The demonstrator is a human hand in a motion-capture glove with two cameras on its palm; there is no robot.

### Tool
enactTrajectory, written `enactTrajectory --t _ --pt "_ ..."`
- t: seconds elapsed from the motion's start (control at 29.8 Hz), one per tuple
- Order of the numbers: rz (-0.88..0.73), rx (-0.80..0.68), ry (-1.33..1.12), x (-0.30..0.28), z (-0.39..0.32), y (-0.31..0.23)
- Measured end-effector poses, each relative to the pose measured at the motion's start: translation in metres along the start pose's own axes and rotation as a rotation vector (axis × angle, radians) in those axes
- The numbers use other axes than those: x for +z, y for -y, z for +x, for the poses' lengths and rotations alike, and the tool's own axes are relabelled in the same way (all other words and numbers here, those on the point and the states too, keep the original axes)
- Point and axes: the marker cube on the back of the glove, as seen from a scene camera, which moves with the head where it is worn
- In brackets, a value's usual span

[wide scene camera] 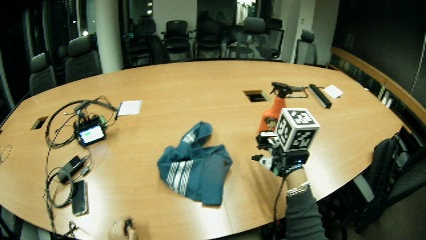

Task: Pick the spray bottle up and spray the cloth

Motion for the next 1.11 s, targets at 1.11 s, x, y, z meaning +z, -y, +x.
enactTrajectory --t 1.11 --pt "0.706 0.48 0.724 -0.024 0.005 0.101"
